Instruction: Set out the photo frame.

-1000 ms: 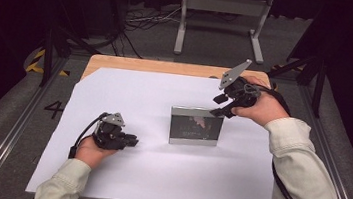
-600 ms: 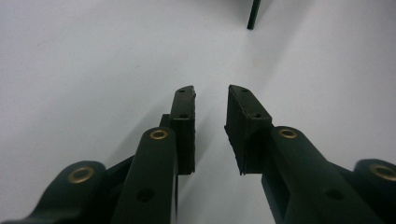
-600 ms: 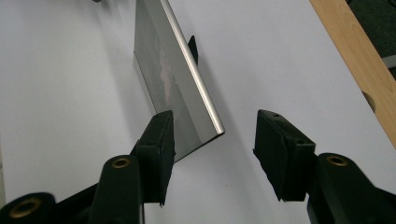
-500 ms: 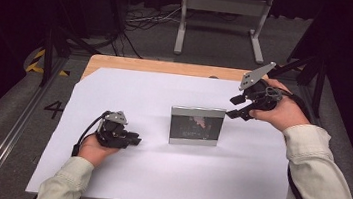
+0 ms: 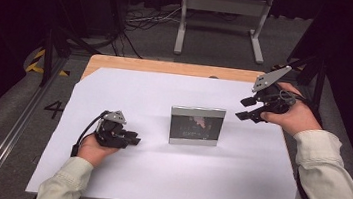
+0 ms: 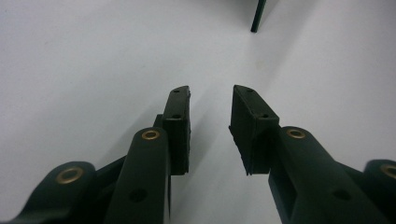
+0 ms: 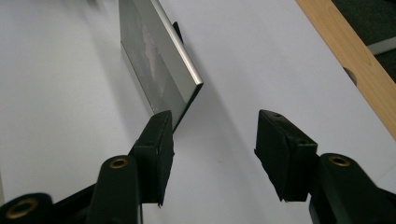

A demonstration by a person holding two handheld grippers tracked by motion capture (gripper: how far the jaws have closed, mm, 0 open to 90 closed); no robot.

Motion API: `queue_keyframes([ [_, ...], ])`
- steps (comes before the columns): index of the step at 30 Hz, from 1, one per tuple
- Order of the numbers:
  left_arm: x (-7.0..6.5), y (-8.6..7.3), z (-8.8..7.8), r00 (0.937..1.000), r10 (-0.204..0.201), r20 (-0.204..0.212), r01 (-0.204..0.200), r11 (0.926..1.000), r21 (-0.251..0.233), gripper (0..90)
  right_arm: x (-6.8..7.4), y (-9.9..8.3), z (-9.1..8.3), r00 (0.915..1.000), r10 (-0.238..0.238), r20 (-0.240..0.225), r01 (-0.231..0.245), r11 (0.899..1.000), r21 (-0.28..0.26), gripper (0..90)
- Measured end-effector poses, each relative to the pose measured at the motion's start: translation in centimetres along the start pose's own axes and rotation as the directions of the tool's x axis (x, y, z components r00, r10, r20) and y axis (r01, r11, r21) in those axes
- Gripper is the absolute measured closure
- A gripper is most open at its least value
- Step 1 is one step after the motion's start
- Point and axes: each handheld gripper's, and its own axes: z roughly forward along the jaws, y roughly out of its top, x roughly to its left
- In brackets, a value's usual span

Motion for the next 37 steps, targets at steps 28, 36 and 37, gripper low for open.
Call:
queue_keyframes([
  [28,0.2,-0.1,0.0,1.0000,-0.007,-0.001,0.007,1.0000,-0.004,67.2,-0.6,-7.7,1.5,0.9893,0.145,0.021,-0.144,0.989,-0.040,44.3],
  [36,0.2,-0.1,-0.1,0.9999,-0.012,-0.006,0.012,0.9999,-0.009,66.5,-0.6,-9.3,2.5,0.9840,0.178,0.015,-0.177,0.983,-0.043,44.0],
  [37,0.2,-0.1,-0.1,0.9999,-0.015,-0.006,0.014,0.9998,-0.011,65.9,-0.6,-9.5,2.5,0.9837,0.179,0.014,-0.179,0.983,-0.048,44.0],
])
